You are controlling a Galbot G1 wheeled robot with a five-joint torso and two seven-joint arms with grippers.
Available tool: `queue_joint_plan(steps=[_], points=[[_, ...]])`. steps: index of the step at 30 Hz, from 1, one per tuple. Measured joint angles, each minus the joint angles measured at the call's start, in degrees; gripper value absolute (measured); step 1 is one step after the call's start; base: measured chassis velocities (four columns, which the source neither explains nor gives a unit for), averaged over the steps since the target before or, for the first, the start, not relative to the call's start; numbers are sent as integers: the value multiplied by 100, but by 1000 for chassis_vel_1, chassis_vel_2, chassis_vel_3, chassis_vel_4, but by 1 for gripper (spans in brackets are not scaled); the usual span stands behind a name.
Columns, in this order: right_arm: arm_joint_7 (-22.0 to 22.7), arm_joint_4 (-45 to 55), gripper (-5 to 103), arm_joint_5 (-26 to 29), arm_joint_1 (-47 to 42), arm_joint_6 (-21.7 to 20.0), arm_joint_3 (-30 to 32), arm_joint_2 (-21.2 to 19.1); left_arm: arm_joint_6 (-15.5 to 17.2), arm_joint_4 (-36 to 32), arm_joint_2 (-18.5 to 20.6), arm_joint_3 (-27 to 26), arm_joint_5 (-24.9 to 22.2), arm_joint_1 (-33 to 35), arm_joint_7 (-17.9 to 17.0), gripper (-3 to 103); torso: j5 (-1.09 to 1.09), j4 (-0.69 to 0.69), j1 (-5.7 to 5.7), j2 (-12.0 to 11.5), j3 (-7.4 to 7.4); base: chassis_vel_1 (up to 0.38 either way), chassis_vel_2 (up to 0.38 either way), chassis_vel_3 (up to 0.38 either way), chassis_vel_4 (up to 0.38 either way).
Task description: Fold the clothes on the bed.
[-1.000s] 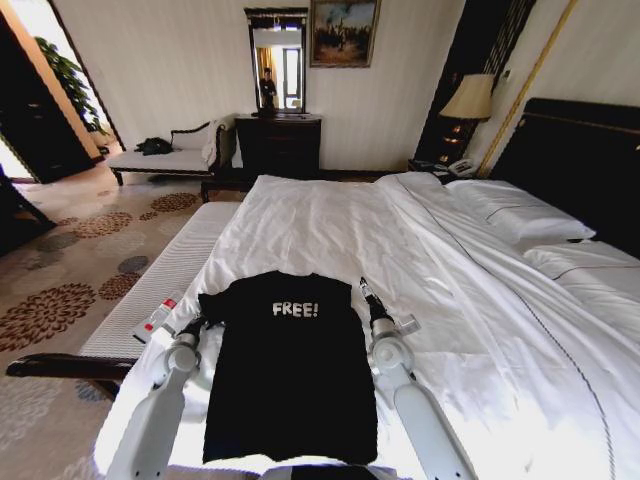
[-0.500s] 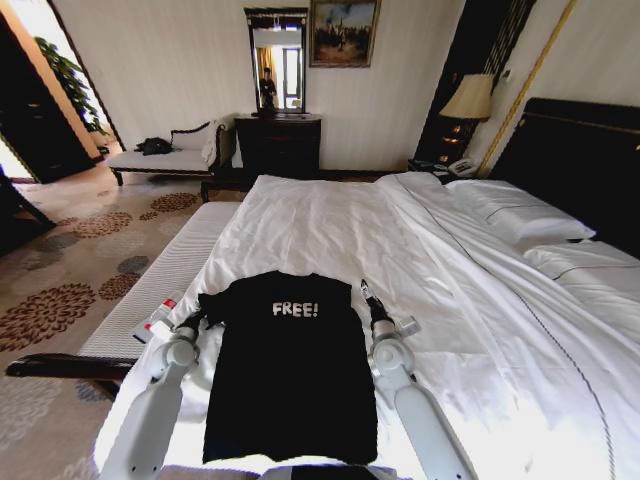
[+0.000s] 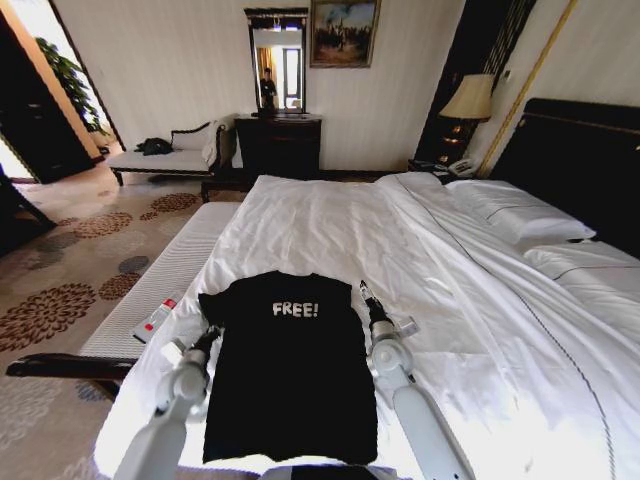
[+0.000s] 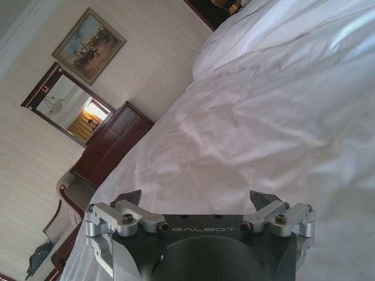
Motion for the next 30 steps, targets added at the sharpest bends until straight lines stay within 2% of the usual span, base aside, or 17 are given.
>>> queue_joint_plan(steps=[1,4,7,8,9,11,12,13,17,21,30], points=[[1,0,100,-2,-3,0,0,-2,-10,18,-24,-25,-9,4,0,37,0,0,0,0,0,0,0,0,0],[1,-5,100,-16,-9,-2,3,-9,-39,25,-121,-229,-278,-33,5,54,0,0,0,0,0,0,0,0,0],[2,-10,100,-24,-14,-2,3,-10,-42,-31,-140,-330,-430,-47,6,60,0,0,0,0,0,0,0,0,0],[3,-12,100,-29,-19,-4,2,-10,-44,-82,-141,-405,-546,-46,14,71,1,0,0,0,0,0,0,0,0],[4,-12,100,-32,-19,-5,0,-10,-45,-105,-137,-439,-601,-34,27,76,0,0,0,0,0,0,0,0,0],[4,-13,100,-34,-19,-6,-1,-9,-45,-112,-134,-465,-628,-23,43,76,0,0,0,0,0,0,0,0,0],[5,-15,100,-34,-16,-7,-2,-8,-48,-111,-134,-495,-650,-11,59,81,0,0,0,0,0,0,0,0,0],[5,-15,100,-34,-16,-7,-2,-8,-48,-111,-134,-495,-650,-11,59,81,0,0,0,0,0,0,0,0,0],[8,-25,100,-41,-3,-13,-6,-6,-51,-57,-190,-557,-836,76,81,99,0,0,0,0,0,0,0,0,0],[9,-25,100,-44,-7,-14,0,-11,-50,66,-217,-543,-866,52,92,100,1,0,0,0,0,0,0,0,0],[11,-19,100,-102,-83,-18,6,-23,-50,672,-123,-382,-1057,-572,88,100,0,0,0,0,1,0,0,0,0]])
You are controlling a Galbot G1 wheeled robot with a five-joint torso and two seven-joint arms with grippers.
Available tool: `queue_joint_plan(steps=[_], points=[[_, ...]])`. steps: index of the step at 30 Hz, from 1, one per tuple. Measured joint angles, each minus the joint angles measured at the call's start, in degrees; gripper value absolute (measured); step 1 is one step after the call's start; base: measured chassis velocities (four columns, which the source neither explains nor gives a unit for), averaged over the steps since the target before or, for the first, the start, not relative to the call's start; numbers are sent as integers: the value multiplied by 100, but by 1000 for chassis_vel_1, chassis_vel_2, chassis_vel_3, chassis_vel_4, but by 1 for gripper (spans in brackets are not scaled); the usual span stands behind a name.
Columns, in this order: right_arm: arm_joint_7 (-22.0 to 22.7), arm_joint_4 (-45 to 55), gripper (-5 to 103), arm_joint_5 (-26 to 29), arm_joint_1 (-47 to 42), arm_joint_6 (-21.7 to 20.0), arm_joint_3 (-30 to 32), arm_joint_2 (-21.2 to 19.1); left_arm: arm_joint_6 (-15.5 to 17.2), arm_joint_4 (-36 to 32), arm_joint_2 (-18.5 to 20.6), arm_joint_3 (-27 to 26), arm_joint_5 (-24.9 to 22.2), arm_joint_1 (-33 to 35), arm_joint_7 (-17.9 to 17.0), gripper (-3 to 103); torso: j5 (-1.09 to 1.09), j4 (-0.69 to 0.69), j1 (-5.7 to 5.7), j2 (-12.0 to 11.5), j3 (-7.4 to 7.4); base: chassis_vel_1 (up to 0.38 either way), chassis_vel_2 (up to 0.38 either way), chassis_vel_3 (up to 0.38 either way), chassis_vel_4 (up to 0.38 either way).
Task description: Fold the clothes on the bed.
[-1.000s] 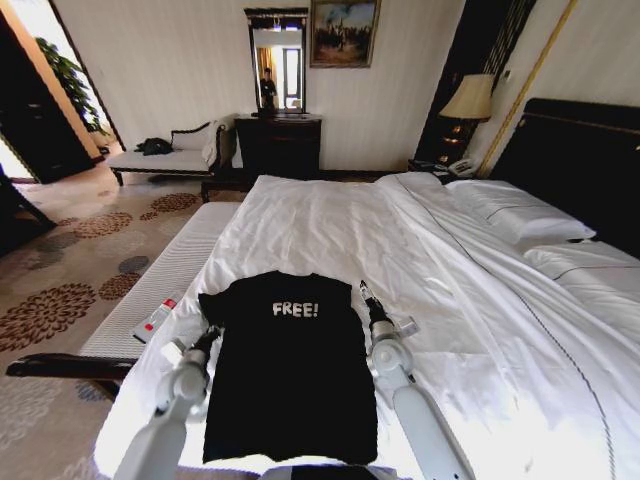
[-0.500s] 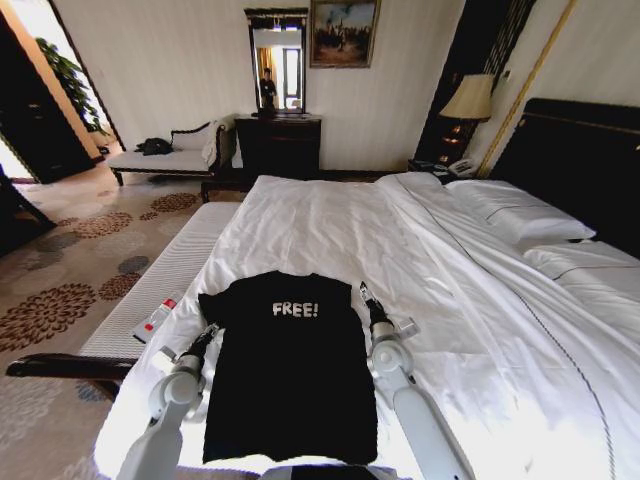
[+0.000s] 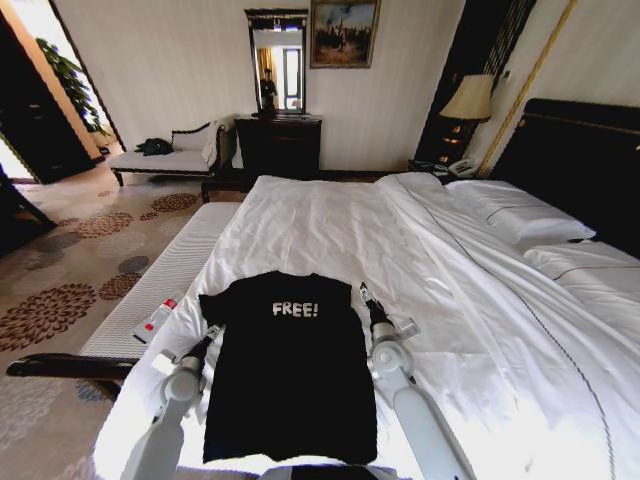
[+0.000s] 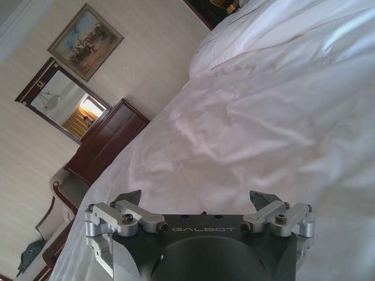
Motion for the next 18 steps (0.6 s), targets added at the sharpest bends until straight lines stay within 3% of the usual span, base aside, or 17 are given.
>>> queue_joint_plan(steps=[9,12,15,18], points=[[4,15,100,-25,-45,0,13,-3,-31,55,42,88,54,-200,2,101,-1,0,1,-1,0,0,0,0,0],[5,19,100,-38,-44,0,2,13,-51,56,97,58,61,-264,0,87,-1,0,1,-1,0,0,0,0,0],[5,19,100,-44,-45,0,-9,24,-52,56,120,44,61,-279,0,82,-1,0,1,-1,0,0,0,0,0],[5,19,100,-61,-54,0,-24,44,-55,67,156,27,61,-306,0,66,0,0,1,-1,0,0,0,0,0]])
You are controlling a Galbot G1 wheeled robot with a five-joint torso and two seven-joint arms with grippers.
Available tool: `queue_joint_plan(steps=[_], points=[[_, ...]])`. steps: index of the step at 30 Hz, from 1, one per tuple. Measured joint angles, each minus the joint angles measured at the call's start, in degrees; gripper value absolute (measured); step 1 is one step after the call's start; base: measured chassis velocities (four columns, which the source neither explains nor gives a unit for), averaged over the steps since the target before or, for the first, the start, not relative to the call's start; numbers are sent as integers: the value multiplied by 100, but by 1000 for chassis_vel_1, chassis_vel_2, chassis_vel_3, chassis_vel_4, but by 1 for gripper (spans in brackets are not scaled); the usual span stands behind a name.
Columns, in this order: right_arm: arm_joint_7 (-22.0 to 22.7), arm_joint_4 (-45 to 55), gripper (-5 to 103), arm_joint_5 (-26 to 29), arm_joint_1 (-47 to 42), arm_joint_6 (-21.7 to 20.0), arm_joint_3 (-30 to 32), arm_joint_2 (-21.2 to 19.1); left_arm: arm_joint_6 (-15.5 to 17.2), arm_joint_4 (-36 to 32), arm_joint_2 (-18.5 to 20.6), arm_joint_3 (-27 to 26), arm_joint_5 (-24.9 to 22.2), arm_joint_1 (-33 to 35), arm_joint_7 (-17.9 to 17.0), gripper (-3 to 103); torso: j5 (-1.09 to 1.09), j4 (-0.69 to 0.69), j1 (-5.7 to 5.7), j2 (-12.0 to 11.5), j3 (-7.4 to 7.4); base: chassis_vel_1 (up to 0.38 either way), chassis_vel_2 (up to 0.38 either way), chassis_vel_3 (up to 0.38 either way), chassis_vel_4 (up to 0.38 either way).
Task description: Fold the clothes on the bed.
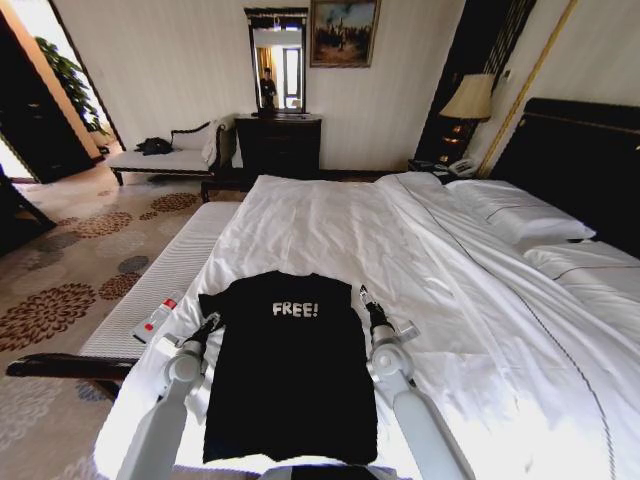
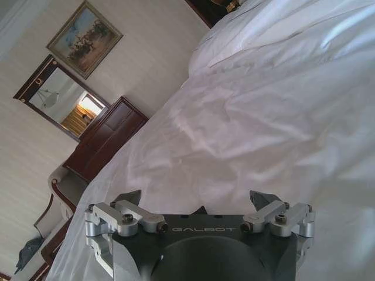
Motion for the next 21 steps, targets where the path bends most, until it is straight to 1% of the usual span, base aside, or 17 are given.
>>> queue_joint_plan(steps=[1,4,6,7,8,9,11,13,14,15,16,17,18,20,21], points=[[0,0,100,0,0,0,0,0,0,0,0,0,0,0,0,66,0,0,0,0,0,0,0,0,0],[2,4,100,-5,-14,1,-3,2,-2,22,5,-5,7,-27,0,49,0,0,0,0,0,0,0,0,0],[2,8,100,-6,-18,1,-3,-2,-2,38,7,-5,13,-39,-1,49,0,0,0,0,0,0,0,0,0],[2,13,100,-7,-22,2,1,-5,-2,62,8,-2,23,-54,-3,37,0,0,0,0,0,0,0,0,0],[2,16,100,-8,-26,3,5,-6,-2,79,8,3,30,-64,-4,37,0,0,0,0,0,0,0,0,0],[3,17,100,-9,-29,4,8,-8,-2,90,8,7,35,-70,-6,32,0,0,0,0,0,0,0,0,0],[3,17,100,-9,-32,4,9,-9,-2,95,8,11,40,-74,-7,32,0,0,0,0,0,0,0,0,0],[4,20,100,-11,-42,6,15,-12,0,86,7,18,54,-63,-13,21,0,0,0,0,0,0,0,0,0],[5,25,100,-11,-48,10,34,-14,45,-140,4,16,109,146,-17,5,0,0,0,0,0,0,0,0,0],[5,25,100,-11,-48,10,34,-14,45,-140,4,16,109,146,-17,5,0,0,0,0,0,0,0,0,0],[5,25,100,-11,-49,12,36,-15,61,-225,-5,-1,112,229,-17,-1,0,0,0,0,0,0,0,0,0],[5,23,100,-11,-49,14,37,-14,79,-302,-20,-24,101,303,-18,2,0,0,0,0,0,0,0,0,0],[5,16,100,-11,-50,14,38,-13,95,-376,-44,-39,74,385,-20,2,1,0,-1,1,-1,0,0,0,0],[5,4,100,-15,-50,15,35,-8,118,-457,-98,-36,64,507,-22,13,0,1,-1,1,-1,0,0,0,0],[5,4,100,-15,-50,15,35,-8,118,-457,-98,-36,64,507,-22,13,0,1,-1,1,-1,0,0,0,0]])
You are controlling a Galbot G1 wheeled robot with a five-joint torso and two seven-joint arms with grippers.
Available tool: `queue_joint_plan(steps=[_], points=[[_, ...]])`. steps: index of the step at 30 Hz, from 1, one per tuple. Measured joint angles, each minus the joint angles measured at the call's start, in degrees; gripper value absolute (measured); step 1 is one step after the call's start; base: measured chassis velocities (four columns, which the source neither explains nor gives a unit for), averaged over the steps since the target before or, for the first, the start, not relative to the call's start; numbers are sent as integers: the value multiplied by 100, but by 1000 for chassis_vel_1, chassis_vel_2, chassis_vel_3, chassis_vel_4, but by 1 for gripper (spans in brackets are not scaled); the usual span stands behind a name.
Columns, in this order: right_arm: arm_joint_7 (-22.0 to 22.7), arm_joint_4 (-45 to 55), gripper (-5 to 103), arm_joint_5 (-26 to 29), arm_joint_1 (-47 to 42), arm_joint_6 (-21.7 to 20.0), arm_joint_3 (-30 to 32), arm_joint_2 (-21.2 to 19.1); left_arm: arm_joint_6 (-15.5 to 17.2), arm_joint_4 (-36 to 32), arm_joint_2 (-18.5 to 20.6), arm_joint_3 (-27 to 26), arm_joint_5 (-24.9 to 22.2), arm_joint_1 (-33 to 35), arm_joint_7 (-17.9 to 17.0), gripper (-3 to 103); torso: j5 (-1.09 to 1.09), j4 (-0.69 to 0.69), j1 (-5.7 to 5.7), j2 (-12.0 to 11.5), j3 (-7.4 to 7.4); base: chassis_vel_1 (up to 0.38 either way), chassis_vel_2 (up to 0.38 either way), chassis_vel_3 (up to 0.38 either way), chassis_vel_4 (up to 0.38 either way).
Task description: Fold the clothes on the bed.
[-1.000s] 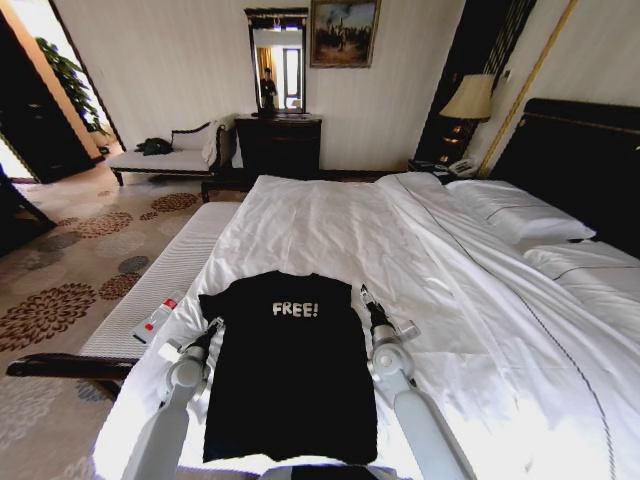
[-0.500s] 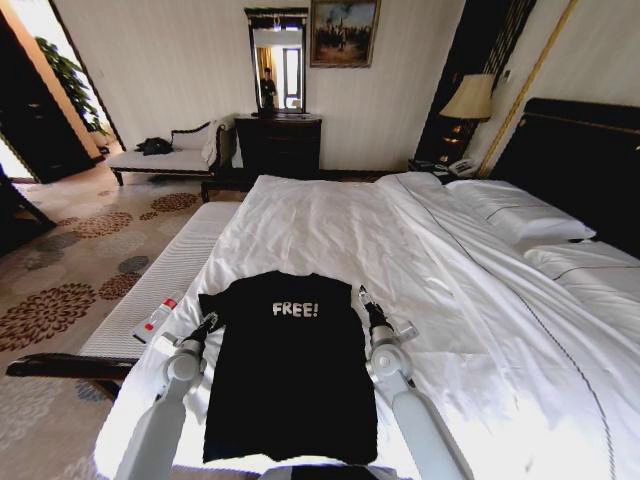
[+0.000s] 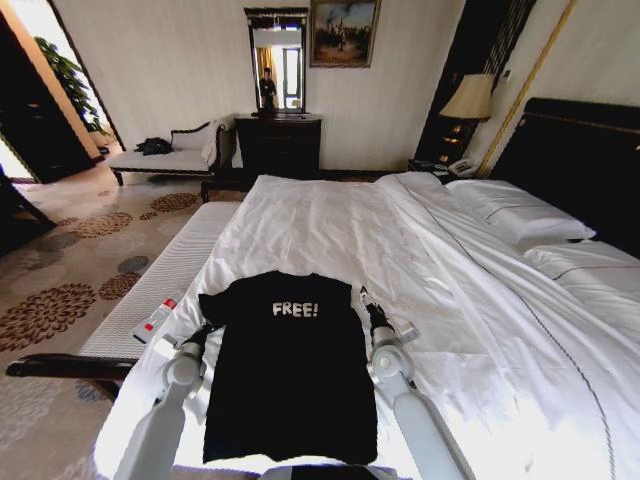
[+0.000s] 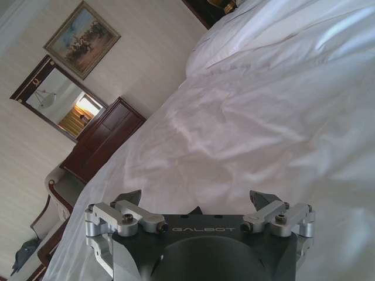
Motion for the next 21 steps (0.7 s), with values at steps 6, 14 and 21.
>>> queue_joint_plan(steps=[6,14,21], points=[[0,-9,100,-8,16,1,-20,7,23,-101,-138,14,-2,125,-17,40,1,-1,0,0,0,0,0,0,0],[2,-12,100,-9,6,1,8,-16,32,-170,-135,1,-60,92,-56,67,0,-1,0,0,0,0,0,0,0],[2,-69,100,-48,23,1,-21,29,47,-253,-178,-57,-80,284,-60,88,1,-1,0,0,0,0,0,0,0]])
